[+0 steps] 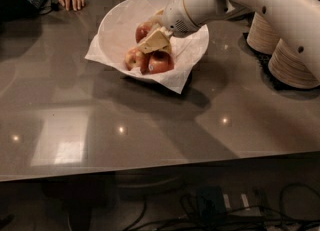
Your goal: Pick apple from white bowl
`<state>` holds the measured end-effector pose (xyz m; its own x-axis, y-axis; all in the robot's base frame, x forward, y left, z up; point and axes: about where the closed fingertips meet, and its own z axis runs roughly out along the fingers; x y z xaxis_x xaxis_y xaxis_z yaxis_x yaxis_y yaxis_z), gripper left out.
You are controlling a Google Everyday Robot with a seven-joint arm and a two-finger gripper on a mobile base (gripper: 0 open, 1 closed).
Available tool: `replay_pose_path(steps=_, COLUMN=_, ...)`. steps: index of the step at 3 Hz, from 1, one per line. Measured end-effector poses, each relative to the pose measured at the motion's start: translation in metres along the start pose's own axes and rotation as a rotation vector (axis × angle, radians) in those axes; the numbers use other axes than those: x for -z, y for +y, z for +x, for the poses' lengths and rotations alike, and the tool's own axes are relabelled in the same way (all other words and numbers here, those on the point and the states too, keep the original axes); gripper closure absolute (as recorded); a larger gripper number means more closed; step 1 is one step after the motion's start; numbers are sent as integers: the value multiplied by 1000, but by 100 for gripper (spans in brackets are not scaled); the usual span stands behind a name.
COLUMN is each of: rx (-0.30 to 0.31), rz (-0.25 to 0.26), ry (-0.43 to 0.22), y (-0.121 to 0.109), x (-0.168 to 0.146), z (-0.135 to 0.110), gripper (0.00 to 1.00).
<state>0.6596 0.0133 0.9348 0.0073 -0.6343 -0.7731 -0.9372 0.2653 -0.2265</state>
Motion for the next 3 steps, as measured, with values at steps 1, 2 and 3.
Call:
replay_pose_path(steps=1, rx=67, rz=-21, ry=19, y=2, x=14, z=-17, gripper=100)
replay_pose_path(steps=2, rx=141, rz=-50, ry=42, y=5, x=35, z=-35, gripper=100)
replay_pose_path(steps=3, rx=226, rz=-80, ry=17, y=16, x=66, z=-55, gripper=100)
